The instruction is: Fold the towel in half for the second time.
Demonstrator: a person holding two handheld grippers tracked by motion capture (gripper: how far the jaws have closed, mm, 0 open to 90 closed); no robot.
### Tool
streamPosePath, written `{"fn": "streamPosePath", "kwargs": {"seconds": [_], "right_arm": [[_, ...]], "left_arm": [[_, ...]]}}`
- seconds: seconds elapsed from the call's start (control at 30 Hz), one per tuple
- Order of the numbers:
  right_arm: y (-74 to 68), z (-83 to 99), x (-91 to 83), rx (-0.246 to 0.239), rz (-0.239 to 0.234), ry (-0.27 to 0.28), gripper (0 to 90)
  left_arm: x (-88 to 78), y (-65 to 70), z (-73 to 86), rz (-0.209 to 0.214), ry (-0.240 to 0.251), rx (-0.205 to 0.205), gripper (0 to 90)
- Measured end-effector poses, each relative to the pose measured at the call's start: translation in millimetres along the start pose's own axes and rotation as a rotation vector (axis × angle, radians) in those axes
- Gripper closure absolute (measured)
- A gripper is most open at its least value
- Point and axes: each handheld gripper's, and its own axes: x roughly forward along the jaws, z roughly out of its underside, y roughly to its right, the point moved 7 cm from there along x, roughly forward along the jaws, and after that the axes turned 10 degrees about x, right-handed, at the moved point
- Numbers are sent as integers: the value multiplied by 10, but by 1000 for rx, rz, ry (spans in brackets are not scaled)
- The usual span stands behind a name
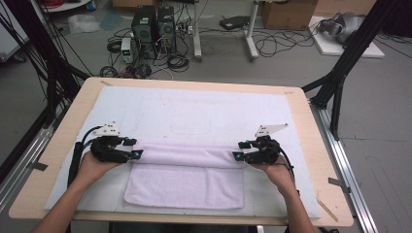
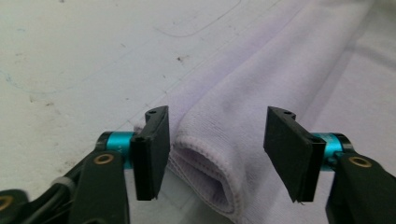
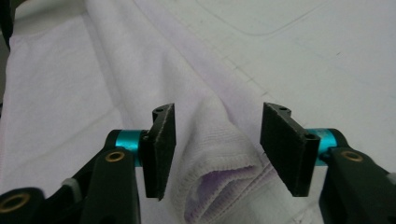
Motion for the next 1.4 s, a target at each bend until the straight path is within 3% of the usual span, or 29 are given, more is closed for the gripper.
{"fn": "streamPosePath", "kwargs": {"seconds": [0.07, 0.17, 0.2, 0.27, 0.5, 0.67, 0.77, 0.83, 0.93, 1.07, 1.17, 1.27, 1.4], "right_arm": [[7, 26, 42, -2, -16, -23, 554], [-30, 61, 46, -18, -54, -45, 780], [-53, 65, 37, -30, -70, -52, 838], [-110, 64, 19, -56, -85, -57, 844], [-285, 19, -157, -99, -80, 0, 844], [-520, 96, -355, -139, -105, 44, 844], [-630, 256, -419, -151, -115, 28, 837], [-690, 373, -455, -151, -114, 22, 781], [-743, 436, -522, -150, -116, 41, 739], [-732, 378, -528, -141, -113, 68, 705], [-716, 391, -427, -143, -113, 40, 695], [-709, 464, -308, -148, -115, 5, 691], [-688, 622, -213, -128, -116, -35, 686]], "left_arm": [[24, -16, 24, 5, -12, 10, 583], [5, -12, 17, 24, 5, 26, 790], [-10, -5, 5, 24, 16, 34, 823], [-52, 22, -22, 15, 29, 48, 843], [-274, 194, -70, 20, 90, 76, 842], [-470, 426, 77, 43, 93, 100, 825], [-555, 560, 218, 43, 54, 111, 733], [-612, 632, 304, 35, 35, 106, 647], [-660, 670, 323, 37, 25, 114, 565], [-624, 693, 239, 56, 48, 112, 540], [-525, 741, 223, 85, 37, 127, 573], [-404, 817, 275, 115, -3, 155, 638], [-333, 849, 416, 135, -53, 149, 654]]}}
